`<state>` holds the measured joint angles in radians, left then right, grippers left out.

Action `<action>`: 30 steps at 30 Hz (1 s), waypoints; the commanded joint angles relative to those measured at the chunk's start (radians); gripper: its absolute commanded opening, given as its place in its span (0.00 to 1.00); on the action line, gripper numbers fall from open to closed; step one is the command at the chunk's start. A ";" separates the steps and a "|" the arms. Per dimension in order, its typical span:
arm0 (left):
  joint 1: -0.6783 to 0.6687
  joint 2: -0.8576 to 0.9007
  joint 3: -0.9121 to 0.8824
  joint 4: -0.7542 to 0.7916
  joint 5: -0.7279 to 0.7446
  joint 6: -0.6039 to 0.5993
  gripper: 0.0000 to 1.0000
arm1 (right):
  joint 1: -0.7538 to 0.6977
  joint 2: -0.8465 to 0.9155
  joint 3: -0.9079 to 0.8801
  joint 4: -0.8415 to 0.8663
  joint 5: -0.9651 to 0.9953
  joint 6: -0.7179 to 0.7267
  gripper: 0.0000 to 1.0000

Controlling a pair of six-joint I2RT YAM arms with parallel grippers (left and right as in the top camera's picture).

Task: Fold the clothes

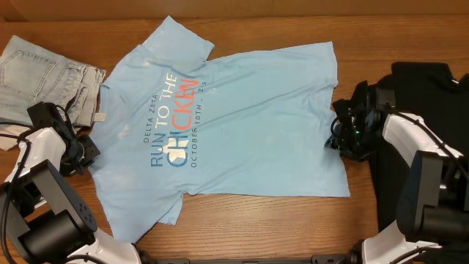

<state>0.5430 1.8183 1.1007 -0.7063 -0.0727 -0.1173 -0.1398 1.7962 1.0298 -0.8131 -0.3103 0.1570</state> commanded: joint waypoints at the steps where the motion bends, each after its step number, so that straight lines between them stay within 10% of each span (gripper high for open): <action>1: -0.005 0.005 0.021 0.008 -0.029 -0.021 0.04 | 0.011 0.011 -0.010 0.017 -0.040 -0.035 0.47; 8: -0.005 0.005 0.021 0.008 -0.035 -0.021 0.04 | 0.002 0.012 -0.010 0.054 0.127 0.018 0.63; 21: -0.005 0.005 0.021 0.008 -0.035 -0.021 0.04 | 0.032 0.013 -0.060 0.107 0.021 0.011 0.34; 25: -0.005 0.005 0.021 0.009 -0.034 -0.021 0.04 | 0.024 0.011 -0.041 0.094 0.020 0.011 0.04; 30: -0.005 0.005 0.063 -0.037 -0.009 -0.021 0.04 | 0.024 -0.008 0.043 -0.018 0.021 0.000 0.04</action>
<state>0.5430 1.8183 1.1057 -0.7162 -0.0868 -0.1249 -0.1162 1.7992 1.0054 -0.7879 -0.2909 0.1677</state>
